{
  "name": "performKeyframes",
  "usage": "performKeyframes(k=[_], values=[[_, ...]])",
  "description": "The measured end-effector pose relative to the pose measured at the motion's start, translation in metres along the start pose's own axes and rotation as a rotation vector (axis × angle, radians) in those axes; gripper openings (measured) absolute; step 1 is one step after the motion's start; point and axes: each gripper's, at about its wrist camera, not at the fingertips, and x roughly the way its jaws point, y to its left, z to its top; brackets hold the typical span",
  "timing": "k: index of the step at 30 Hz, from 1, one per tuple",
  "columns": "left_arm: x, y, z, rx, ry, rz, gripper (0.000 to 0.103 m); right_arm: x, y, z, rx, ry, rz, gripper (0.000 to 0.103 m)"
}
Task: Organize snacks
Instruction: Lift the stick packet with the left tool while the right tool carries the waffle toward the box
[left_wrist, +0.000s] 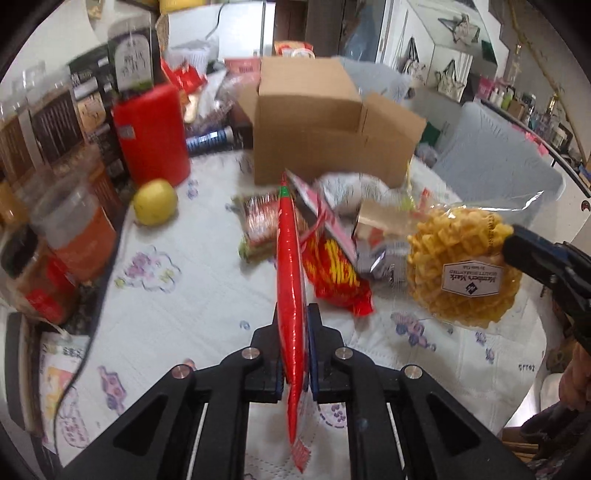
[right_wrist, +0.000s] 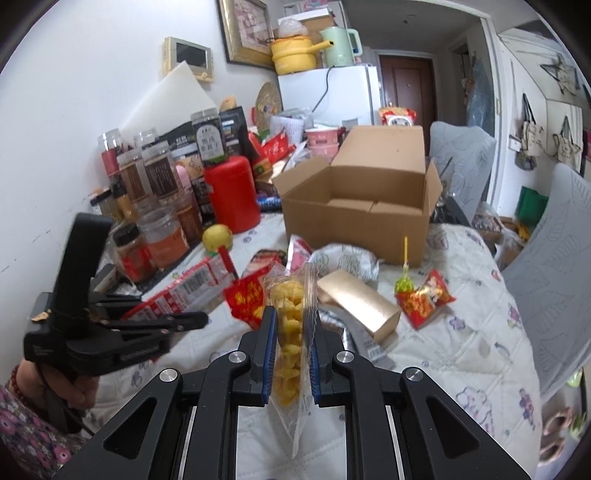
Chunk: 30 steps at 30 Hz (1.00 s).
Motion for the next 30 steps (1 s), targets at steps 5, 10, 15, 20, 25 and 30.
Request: performKeyframes(k=[5, 10, 15, 20, 25, 30], values=[[-0.014, -0.004, 0.016, 0.004, -0.063, -0.037, 0.01, -0.003, -0.003, 0.014, -0.009, -0.032, 0.001, 0.015], [-0.018, -0.013, 0.035, 0.034, -0.116, -0.065, 0.01, -0.003, -0.007, 0.03, -0.024, -0.066, -0.011, 0.015], [-0.022, -0.021, 0.058, 0.072, -0.175, -0.062, 0.01, -0.001, -0.015, 0.048, -0.036, -0.096, -0.03, 0.015], [-0.021, -0.024, 0.088, 0.091, -0.228, -0.063, 0.009, 0.004, -0.027, 0.065, -0.043, -0.113, -0.052, 0.015], [-0.014, -0.028, 0.117, 0.112, -0.257, -0.068, 0.009, 0.014, -0.041, 0.085, -0.048, -0.133, -0.069, 0.015], [-0.001, -0.027, 0.143, 0.11, -0.27, -0.085, 0.009, 0.031, -0.055, 0.107, -0.053, -0.142, -0.084, 0.015]])
